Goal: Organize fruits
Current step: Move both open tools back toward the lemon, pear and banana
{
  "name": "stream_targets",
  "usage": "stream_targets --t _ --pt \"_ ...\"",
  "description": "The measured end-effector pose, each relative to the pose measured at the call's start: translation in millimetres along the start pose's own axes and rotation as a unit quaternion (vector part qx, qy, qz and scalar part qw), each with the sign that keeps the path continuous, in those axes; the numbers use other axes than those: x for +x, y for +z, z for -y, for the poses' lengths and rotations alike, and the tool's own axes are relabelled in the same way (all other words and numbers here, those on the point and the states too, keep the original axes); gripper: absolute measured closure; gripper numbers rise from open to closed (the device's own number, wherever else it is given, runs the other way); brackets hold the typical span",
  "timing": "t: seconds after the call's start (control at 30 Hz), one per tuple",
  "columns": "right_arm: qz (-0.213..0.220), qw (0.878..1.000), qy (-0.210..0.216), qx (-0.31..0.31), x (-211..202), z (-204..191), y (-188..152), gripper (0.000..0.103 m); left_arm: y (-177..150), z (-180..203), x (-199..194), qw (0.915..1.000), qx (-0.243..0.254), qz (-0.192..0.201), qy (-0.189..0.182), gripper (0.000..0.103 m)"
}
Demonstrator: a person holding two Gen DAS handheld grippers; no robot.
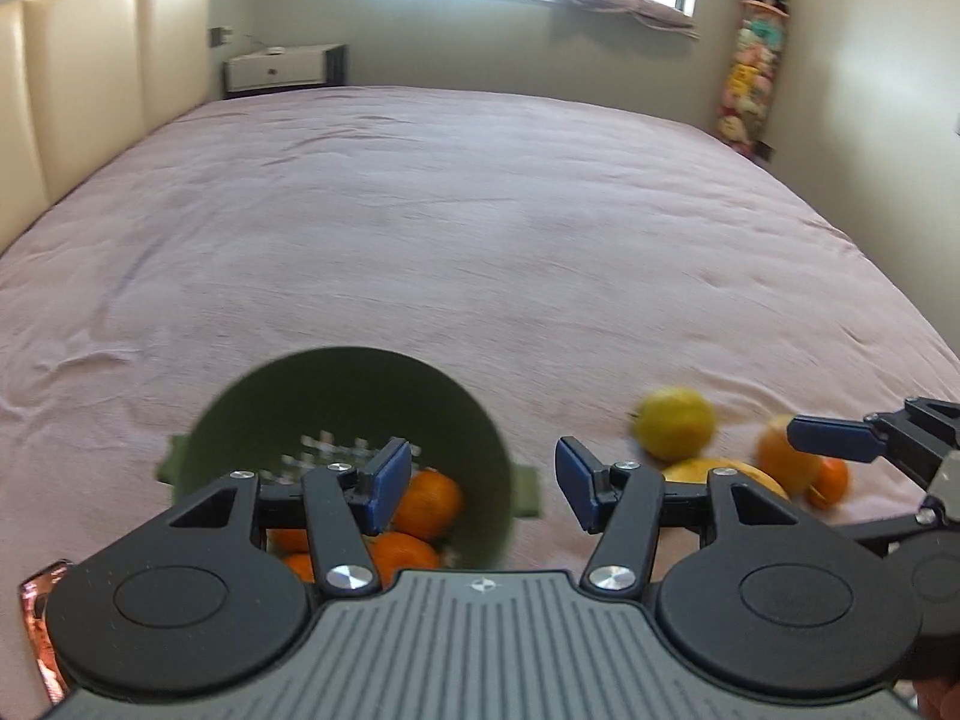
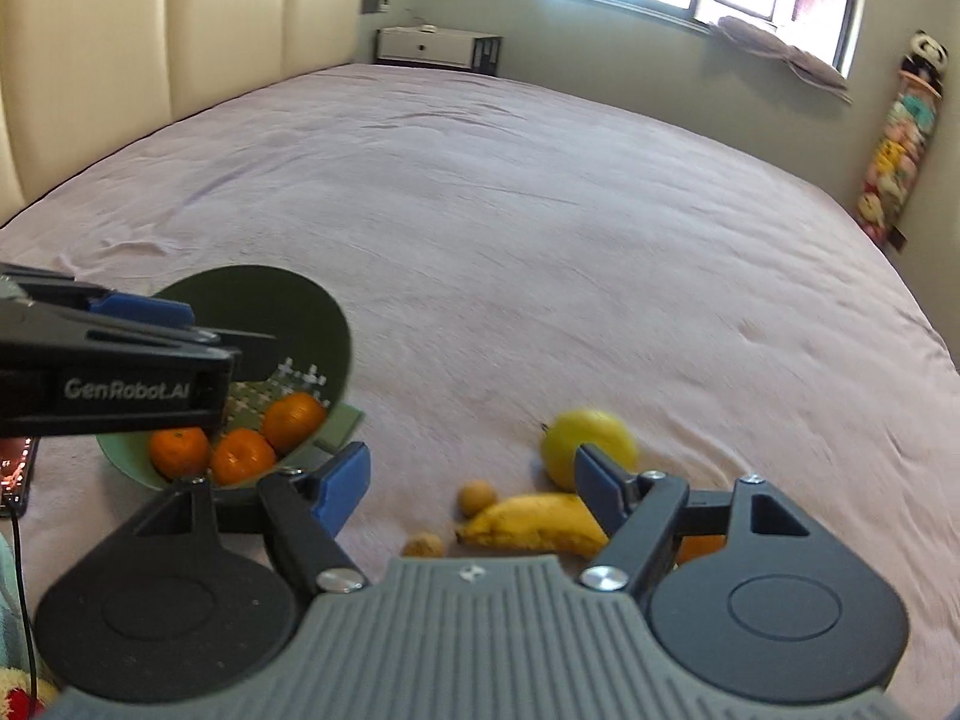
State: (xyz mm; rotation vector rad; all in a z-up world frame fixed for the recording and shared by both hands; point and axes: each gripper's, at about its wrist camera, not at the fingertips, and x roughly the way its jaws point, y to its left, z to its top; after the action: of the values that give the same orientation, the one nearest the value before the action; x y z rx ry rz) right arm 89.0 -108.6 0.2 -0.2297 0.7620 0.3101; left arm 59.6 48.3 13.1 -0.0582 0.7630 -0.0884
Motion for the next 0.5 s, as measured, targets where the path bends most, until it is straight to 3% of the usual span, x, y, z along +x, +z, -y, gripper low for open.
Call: stream_targets --t 0.27,0.5 --pt "-0.013 0.999 -0.030 0.027 -8 27 -25 0.030 -15 28 9 0.9988 0.027 -0.009 -0.039 0.038" --pt "-0.022 0.998 -0.050 0.044 -5 44 -39 0.029 -26 52 14 0.9971 0.056 -0.011 -0.052 0.037"
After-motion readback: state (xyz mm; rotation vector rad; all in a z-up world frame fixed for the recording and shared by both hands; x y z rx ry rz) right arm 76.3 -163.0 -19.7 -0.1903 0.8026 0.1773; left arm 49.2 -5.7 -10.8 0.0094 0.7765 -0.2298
